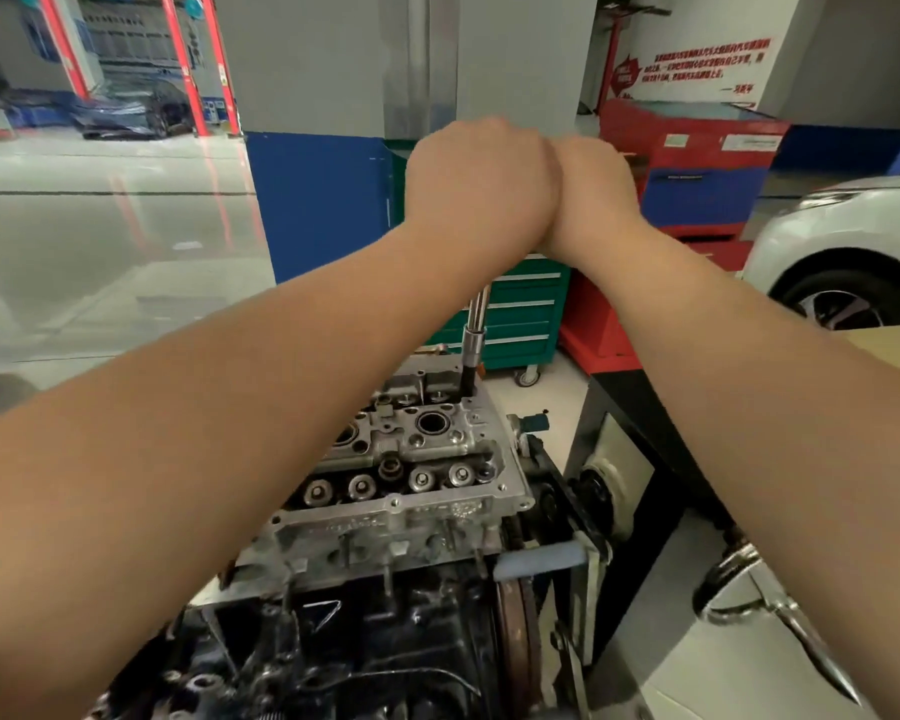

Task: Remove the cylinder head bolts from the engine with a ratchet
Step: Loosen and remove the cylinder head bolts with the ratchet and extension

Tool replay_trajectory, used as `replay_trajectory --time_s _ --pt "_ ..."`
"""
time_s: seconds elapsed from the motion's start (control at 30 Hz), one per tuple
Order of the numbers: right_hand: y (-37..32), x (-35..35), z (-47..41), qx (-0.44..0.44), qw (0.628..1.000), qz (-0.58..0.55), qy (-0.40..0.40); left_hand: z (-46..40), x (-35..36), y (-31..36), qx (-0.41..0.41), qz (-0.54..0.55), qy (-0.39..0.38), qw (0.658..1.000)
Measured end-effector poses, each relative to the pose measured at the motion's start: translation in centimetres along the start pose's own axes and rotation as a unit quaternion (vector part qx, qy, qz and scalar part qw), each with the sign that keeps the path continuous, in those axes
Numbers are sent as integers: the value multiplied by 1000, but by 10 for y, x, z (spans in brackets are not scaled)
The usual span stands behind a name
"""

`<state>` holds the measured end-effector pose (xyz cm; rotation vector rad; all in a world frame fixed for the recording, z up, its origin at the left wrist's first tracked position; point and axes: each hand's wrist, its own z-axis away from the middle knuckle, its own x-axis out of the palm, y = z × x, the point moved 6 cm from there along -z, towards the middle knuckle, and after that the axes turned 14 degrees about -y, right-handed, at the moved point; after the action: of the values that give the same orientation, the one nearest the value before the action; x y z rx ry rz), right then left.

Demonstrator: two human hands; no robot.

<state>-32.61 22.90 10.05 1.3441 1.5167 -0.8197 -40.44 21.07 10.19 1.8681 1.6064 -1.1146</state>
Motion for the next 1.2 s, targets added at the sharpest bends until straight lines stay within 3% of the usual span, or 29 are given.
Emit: replay_trajectory --time_s 0.07,0.13,0.2,0.27,0.33,0.4,0.47,0.53,0.6,0.67,0.73,0.8,0.83,0.9,0.97,1.0,1.03,1.1,1.13,1.17,1.2 --pt "2 -5 7 39 998 39 41 -6 6 -12 76 105 -1 992" --pt "-1 -16 26 90 981 137 101 -4 7 -24 167 283 -37 944" --pt "-9 -18 44 93 971 184 118 0 6 -29 193 367 -42 909" --pt "-3 -16 43 87 974 160 137 -1 6 -26 154 315 -28 936" --pt "7 -8 28 44 990 79 105 2 7 -16 87 141 -15 986" --pt "9 -1 16 -22 998 -30 48 6 1 -3 28 -5 -6 1000" --pt "9 -1 14 -33 996 -71 39 2 -1 -3 14 -12 -11 1000" --pt "11 -2 20 5 999 -13 47 -9 7 -15 52 90 -14 994" --pt "6 -8 40 57 985 116 117 -10 10 -24 132 269 -60 952" --pt "-8 -21 65 93 968 167 165 -5 7 -28 167 354 -77 917" --pt "-3 -18 56 87 972 153 156 -3 4 -25 145 286 -61 945" --pt "6 -5 33 32 993 67 88 2 3 -16 96 125 -34 987" --pt "4 -3 24 -1 998 28 53 6 1 -8 64 45 -27 997" --pt "-6 -3 12 -45 999 -1 18 13 -7 -3 4 -19 -22 1000" --pt "-13 -4 7 -29 998 45 10 9 -1 -20 -15 47 -3 999" --pt "-13 -5 7 -13 996 92 15 4 6 -32 -10 135 -5 991" --pt "-14 -8 9 4 989 148 25 2 10 -40 23 248 -21 968" --pt "-21 -17 28 15 968 239 78 4 18 -47 84 455 -56 885" --pt "-23 -19 37 10 965 246 90 5 19 -45 93 496 -65 861" --pt "-22 -21 39 7 967 237 94 4 18 -43 87 494 -68 863" --pt "-15 -18 32 9 971 219 94 2 17 -41 71 455 -62 885"
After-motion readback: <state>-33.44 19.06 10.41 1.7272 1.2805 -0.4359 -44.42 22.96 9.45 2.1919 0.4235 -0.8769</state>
